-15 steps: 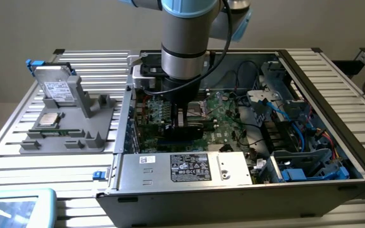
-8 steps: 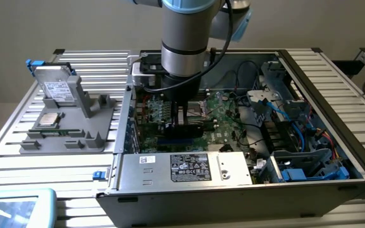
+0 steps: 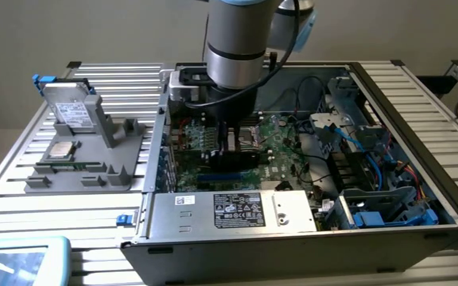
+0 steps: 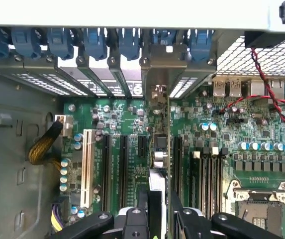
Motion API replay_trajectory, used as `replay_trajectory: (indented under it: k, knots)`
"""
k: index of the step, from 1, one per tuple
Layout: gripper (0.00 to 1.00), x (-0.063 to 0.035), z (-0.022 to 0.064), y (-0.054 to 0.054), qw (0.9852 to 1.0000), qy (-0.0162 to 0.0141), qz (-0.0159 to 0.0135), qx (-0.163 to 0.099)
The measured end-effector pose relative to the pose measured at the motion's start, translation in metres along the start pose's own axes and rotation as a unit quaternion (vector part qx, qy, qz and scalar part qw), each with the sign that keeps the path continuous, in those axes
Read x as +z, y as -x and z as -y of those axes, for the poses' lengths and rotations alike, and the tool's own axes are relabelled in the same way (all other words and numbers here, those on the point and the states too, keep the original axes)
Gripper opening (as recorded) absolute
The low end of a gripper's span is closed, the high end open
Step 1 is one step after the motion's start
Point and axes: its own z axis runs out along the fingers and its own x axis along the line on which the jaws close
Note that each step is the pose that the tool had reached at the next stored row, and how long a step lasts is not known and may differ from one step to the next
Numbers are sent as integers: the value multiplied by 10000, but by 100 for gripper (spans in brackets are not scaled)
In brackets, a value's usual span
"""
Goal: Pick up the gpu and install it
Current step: 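Insert the gpu into the slot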
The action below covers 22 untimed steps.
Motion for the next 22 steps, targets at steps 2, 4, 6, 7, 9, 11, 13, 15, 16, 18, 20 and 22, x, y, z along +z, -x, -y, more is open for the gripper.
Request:
replay_trajectory:
  k: [2, 4, 6, 7, 9, 11, 13, 15, 16, 18, 20, 22]
  knots:
    - [27, -77, 41, -2, 10000, 1, -1, 0]
    - [27, -128, 93, -3, 10000, 1, -1, 0]
    - [27, -139, 121, 2, 10000, 1, -8, 12]
    - [27, -141, 130, 5, 10000, 1, -11, 26]
    - [27, -143, 139, 10, 10000, 1, -26, 51]
    - [27, -143, 139, 9, 10000, 1, -30, 52]
    - [27, -143, 139, 14, 10000, 2, -72, 55]
    - [27, -143, 140, 20, 9998, -1, -174, 67]
    - [27, -143, 140, 22, 9998, -4, -191, 78]
    - [27, -141, 139, 23, 9998, -21, -174, 127]
    - [27, -131, 139, 25, 9995, -16, -156, 280]
    - [27, -127, 139, 25, 9992, -13, -152, 374]
